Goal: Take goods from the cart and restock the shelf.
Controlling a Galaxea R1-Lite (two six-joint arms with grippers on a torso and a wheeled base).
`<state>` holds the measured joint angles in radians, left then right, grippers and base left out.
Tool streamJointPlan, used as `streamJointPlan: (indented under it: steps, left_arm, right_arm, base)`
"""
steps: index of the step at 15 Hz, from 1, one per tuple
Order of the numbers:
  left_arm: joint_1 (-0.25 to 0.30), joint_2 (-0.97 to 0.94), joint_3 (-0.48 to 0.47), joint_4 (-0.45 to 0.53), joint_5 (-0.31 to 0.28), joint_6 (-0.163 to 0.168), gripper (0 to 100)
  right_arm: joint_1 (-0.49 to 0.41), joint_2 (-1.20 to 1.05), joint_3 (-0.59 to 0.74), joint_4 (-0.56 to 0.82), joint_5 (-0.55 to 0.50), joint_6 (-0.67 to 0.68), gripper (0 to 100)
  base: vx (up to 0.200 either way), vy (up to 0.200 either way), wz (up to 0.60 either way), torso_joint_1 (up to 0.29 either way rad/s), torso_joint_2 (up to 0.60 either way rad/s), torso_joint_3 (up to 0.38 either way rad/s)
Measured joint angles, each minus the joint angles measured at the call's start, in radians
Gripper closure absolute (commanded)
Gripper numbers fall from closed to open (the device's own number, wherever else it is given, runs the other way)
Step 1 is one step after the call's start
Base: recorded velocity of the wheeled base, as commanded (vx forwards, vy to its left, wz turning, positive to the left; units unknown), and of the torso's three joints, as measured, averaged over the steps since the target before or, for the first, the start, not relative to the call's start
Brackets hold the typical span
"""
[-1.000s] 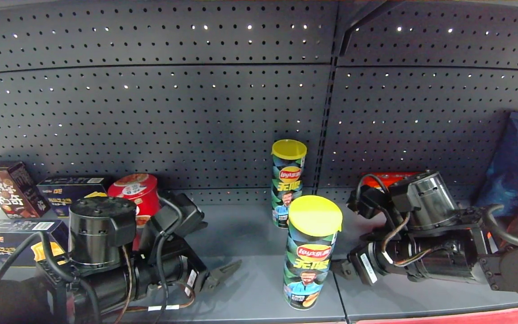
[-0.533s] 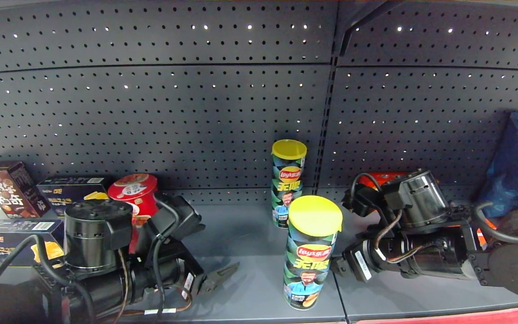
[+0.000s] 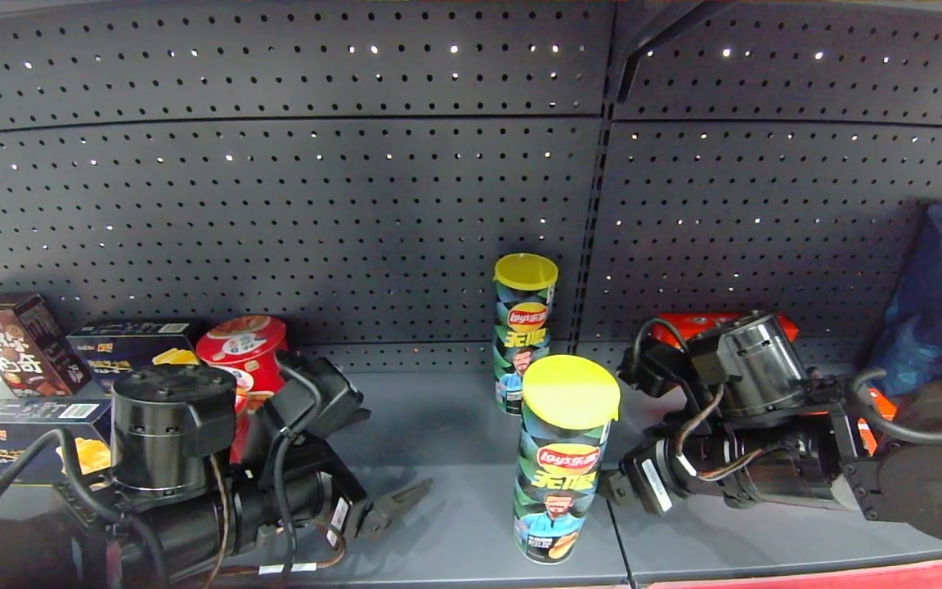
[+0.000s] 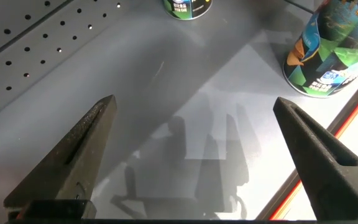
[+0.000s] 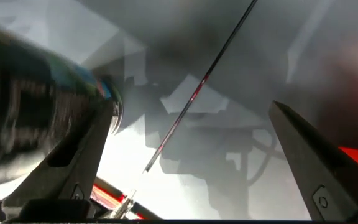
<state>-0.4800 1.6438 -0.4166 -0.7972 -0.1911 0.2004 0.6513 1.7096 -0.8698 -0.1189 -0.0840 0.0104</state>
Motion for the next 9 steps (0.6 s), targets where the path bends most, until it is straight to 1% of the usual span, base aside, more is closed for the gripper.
streamJointPlan:
  steps: [5,9]
  left_arm:
    - [0.0,-0.008,0.017,0.0,0.0,0.0,0]
    - [-0.001,-0.012,0.021,0.0,0.0,0.0,0]
  right_arm:
    - [-0.003,-0.053,0.066,0.0,0.009,-0.001,0]
    - [0.004,-0.072,0.069,0.0,0.011,-0.001,0]
  base:
    - [0.0,0.0,0.0,0.0,0.0,0.0]
    - [0.0,0.0,0.0,0.0,0.0,0.0]
